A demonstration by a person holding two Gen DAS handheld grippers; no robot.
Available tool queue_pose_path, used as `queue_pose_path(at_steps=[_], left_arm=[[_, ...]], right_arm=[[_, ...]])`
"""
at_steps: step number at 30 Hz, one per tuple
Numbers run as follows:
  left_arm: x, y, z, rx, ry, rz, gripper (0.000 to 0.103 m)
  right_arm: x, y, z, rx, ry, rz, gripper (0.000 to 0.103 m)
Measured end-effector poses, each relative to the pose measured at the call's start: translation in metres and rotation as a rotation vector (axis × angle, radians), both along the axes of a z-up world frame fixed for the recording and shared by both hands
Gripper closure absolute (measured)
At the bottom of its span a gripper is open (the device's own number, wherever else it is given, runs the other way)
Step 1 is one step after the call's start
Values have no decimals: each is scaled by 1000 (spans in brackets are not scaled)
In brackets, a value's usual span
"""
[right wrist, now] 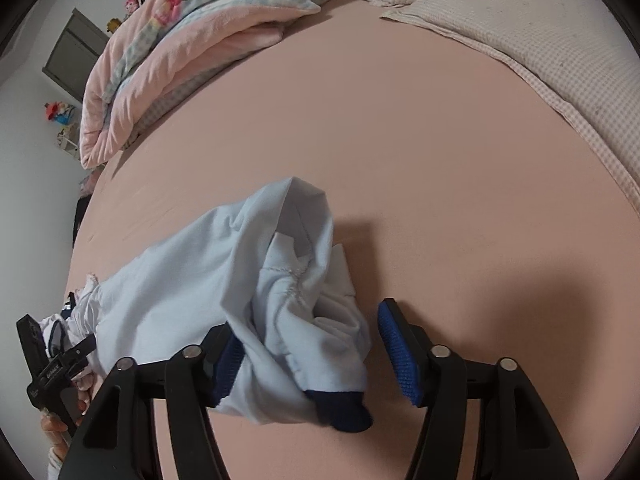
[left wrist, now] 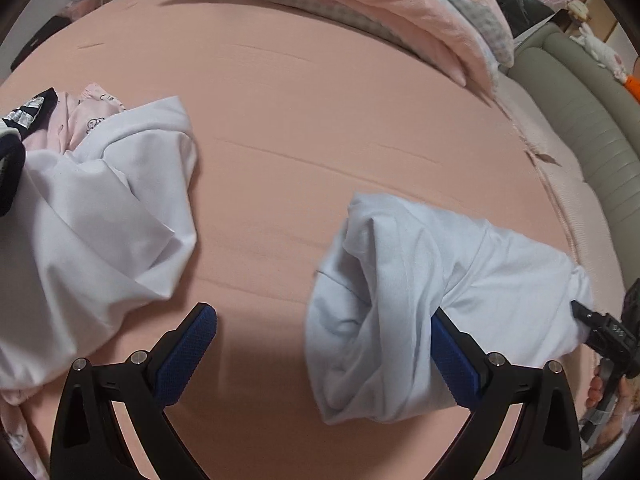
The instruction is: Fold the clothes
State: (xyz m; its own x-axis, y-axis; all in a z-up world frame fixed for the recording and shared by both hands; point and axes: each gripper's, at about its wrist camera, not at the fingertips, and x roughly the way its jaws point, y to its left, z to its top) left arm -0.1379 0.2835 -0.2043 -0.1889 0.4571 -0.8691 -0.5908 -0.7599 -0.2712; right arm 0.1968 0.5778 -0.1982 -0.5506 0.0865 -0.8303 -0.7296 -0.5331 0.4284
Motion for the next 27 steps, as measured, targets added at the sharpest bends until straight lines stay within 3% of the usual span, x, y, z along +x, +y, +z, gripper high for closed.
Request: queue_pose_path(at_steps=[8,13,18,27], left_arm=[[8,10,1,-50,12,16,0],[40,10,54,-52,150,-17,0],[87,8,106,-53,266,-92,0],[143,5,149,8,299,-149,0]], right_arm=[[0,3,-4,19,-6,9,34],[1,-10,30,101,-88,19,34],[15,-31,78,184,-77,58,34],[55,-69,134,224,28,55,32]])
